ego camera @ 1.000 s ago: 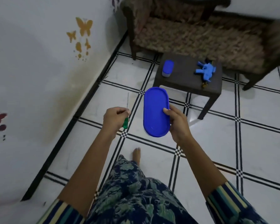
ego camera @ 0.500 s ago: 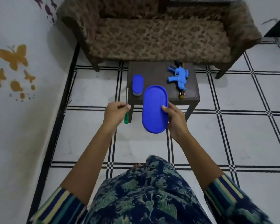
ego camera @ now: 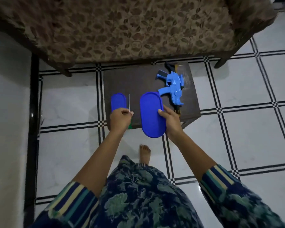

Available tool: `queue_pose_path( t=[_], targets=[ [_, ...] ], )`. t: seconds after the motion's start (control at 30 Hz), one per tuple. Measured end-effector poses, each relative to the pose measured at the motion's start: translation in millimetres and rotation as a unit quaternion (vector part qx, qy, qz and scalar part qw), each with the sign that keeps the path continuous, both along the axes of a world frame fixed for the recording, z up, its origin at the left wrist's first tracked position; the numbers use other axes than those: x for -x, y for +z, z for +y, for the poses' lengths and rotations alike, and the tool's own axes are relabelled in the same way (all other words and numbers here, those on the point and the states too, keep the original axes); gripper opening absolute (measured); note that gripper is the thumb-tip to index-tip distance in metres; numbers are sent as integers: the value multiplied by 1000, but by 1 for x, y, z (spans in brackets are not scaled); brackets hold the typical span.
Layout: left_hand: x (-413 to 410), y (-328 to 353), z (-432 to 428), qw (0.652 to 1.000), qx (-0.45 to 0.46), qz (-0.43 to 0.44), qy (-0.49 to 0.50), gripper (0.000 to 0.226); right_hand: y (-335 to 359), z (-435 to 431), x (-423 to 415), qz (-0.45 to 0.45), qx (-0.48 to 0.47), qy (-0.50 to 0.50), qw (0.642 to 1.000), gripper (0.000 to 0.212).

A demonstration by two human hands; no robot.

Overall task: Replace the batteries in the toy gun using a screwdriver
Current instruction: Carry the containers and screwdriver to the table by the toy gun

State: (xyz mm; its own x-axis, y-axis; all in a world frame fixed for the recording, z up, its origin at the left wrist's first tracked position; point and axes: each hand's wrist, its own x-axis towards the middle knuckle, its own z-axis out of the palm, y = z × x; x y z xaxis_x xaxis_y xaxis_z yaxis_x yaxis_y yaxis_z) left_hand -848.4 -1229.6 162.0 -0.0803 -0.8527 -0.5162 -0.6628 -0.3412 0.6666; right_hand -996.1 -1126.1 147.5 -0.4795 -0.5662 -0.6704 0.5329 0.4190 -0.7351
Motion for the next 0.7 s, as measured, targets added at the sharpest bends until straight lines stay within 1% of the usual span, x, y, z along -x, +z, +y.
queue_pose_path(
  t=[0.07, 0.23, 0.3, 0.4, 0.47, 0.57, 0.7],
  targets=[
    [20, -20, -22, 1000, -8, -11, -5, 16, -24, -23, 17, -8, -9, -4, 1000, 39],
    [63, -101, -64, 999, -7, -35, -5, 14, -98, -74, 59, 6, -26, 7, 1000, 39],
    [77, -141, -73, 998, -1, -58, -31, 13, -138, -91, 73, 18, -43, 10, 999, 39],
    [88, -182, -78, 993, 9, -83, -78, 13, -182, -100, 84, 35, -58, 19, 998, 37],
    [93, -210, -79, 991, 1, -98, -95, 14, -205, -103, 89, 46, -65, 20, 997, 34],
    [96, -244, -80, 988, -9, -126, -92, 17, -231, -104, 90, 70, -71, 27, 995, 35],
    [93, -261, -85, 986, -15, -147, -75, 17, -247, -106, 83, 106, -76, 21, 991, 36]
  ],
)
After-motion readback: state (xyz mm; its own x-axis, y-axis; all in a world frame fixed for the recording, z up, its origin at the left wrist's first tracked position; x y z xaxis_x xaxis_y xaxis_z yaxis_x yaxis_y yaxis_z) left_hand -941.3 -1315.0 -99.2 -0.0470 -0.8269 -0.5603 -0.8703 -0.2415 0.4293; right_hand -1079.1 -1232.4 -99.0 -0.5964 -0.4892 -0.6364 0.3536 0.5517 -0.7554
